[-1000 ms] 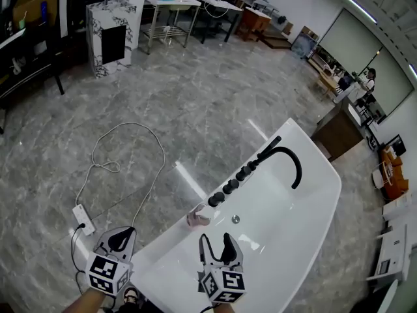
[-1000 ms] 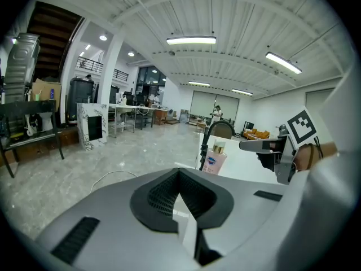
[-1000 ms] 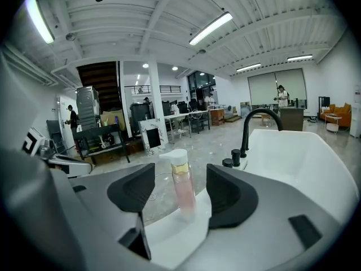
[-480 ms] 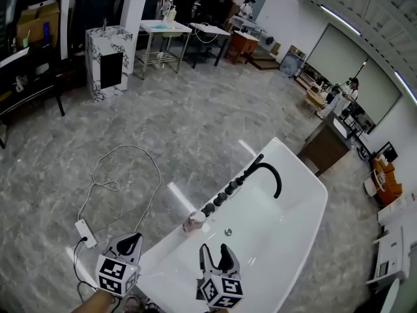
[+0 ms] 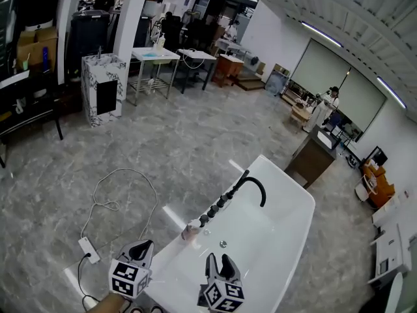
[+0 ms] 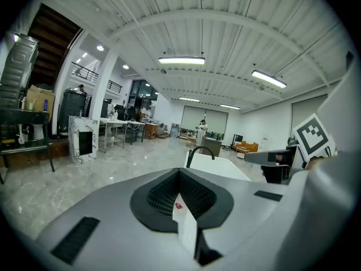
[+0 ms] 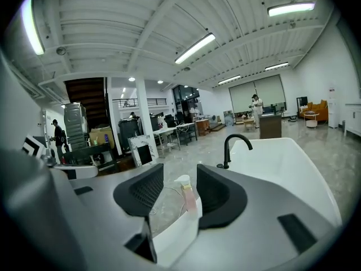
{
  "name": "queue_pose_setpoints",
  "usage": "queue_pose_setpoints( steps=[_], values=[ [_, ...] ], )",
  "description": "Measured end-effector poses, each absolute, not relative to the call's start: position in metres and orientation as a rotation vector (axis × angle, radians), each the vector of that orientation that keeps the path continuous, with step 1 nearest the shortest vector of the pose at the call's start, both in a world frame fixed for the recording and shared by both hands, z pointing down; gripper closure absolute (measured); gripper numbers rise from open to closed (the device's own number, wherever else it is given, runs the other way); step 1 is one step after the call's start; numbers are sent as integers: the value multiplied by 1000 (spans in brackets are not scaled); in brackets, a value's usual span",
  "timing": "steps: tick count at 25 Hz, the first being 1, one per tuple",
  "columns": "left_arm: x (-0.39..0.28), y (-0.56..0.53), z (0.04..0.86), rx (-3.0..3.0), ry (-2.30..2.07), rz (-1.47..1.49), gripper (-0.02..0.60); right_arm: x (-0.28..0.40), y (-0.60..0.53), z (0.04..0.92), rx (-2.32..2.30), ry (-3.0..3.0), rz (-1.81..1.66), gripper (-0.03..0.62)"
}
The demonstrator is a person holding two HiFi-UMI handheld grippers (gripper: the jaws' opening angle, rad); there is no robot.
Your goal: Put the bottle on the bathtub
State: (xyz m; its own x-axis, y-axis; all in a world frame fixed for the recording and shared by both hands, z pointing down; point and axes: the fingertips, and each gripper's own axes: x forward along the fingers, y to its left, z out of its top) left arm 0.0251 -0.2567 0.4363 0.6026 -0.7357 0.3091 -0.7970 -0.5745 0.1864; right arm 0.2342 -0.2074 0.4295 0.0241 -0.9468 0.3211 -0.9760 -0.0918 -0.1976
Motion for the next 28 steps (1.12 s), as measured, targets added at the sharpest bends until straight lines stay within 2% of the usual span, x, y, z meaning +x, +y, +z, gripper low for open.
queue_pose_setpoints(
  steps=[13,22,28],
  values=[
    [18,-225,387,2598,-1183,190,578,223,-164,366,2331,-2056,435,470],
    [15,-215,364,2646,-1128,169,578,212,-148,355,2362,-2016,400,546],
    [16,-209,369,2648,-1095,198,578,202,-139,360,2335,-1993,413,563]
  ],
)
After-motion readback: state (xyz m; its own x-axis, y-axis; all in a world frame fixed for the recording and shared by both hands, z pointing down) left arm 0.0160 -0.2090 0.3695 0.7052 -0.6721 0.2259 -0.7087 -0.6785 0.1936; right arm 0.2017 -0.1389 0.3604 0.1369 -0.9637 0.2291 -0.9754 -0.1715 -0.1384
